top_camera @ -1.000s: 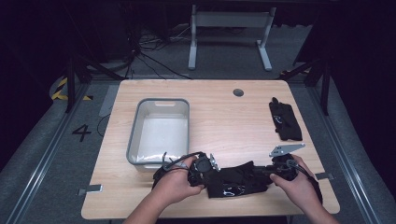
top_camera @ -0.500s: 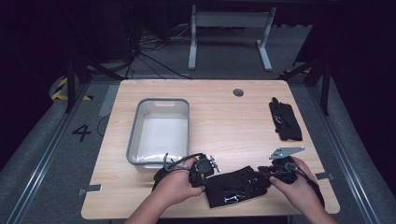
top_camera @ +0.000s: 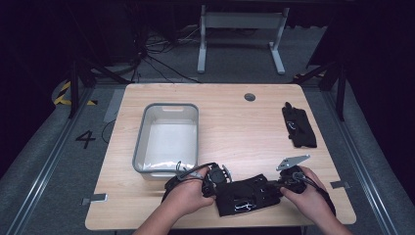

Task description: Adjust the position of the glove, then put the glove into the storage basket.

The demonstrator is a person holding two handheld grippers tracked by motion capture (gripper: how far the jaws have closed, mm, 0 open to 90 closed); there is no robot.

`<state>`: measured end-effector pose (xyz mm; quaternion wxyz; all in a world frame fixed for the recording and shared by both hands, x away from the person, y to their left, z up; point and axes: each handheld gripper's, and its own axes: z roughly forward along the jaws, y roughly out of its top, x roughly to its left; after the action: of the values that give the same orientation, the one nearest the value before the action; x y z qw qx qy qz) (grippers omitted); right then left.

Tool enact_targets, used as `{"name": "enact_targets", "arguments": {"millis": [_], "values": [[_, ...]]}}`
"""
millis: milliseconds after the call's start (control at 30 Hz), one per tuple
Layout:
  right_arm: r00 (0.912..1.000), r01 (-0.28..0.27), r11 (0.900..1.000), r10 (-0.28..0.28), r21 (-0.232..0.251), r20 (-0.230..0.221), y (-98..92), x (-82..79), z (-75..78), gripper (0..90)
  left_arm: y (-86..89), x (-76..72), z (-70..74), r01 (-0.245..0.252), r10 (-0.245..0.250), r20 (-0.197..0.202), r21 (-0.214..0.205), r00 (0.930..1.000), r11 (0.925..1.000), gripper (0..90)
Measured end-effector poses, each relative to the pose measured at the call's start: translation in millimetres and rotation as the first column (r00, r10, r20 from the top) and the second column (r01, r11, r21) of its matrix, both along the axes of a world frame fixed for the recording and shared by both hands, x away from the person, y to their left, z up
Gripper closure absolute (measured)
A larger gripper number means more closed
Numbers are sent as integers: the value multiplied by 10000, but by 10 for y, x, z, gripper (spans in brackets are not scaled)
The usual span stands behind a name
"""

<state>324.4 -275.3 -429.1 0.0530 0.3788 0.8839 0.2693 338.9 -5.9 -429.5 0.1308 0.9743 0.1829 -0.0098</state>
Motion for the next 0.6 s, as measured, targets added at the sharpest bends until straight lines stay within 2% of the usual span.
{"name": "enact_targets", "arguments": {"millis": [133, 167, 267, 300, 333, 400, 433, 467, 500, 533, 567, 600], "values": [[9994, 26, 10000, -25, 27, -339, -17, 28, -42, 897, -4, 27, -7, -285, 282, 336, 92, 9990, 9996, 860], [9988, 11, 10000, -7, 77, -480, -26, 32, -50, 896, -3, 36, -13, -435, 435, 387, -22, 9983, 9991, 855], [9988, -76, 10000, 78, 39, -483, -23, 18, -37, 894, -4, 60, -16, -739, 741, 543, -74, 9958, 9972, 847], [9990, -65, 10000, 66, 26, -441, -21, 11, -28, 893, -2, 73, -14, -794, 798, 593, -93, 9950, 9968, 838], [9991, -62, 9999, 65, 93, -419, -24, 7, -16, 891, 9, 84, -8, -923, 944, 719, -317, 9929, 9952, 825], [9992, -54, 9998, 63, 212, -405, -32, 5, 3, 889, 16, 84, 4, -946, 977, 700, -464, 9928, 9944, 811], [9998, 16, 9994, -9, 344, -191, -62, 13, 47, 882, 39, 82, 40, -921, 979, 755, -775, 9923, 9927, 787], [9998, 16, 9994, -9, 344, -191, -62, 13, 47, 882, 39, 82, 40, -921, 979, 755, -775, 9923, 9927, 782], [9999, 102, 9989, -106, 452, 99, -116, 37, 93, 880, 59, 72, 77, -936, 1014, 720, -1048, 9922, 9901, 770], [9997, 175, 9985, -183, 523, 155, -135, 44, 108, 879, 59, 72, 77, -936, 1014, 720, -1048, 9922, 9901, 761], [9997, 175, 9985, -183, 523, 155, -135, 44, 108, 879, 68, 69, 93, -926, 1017, 705, -1217, 9923, 9882, 761], [9990, 257, 9973, -281, 691, 349, -192, 65, 147, 868, 78, 66, 109, -967, 1066, 680, -1349, 9920, 9861, 753]]}}
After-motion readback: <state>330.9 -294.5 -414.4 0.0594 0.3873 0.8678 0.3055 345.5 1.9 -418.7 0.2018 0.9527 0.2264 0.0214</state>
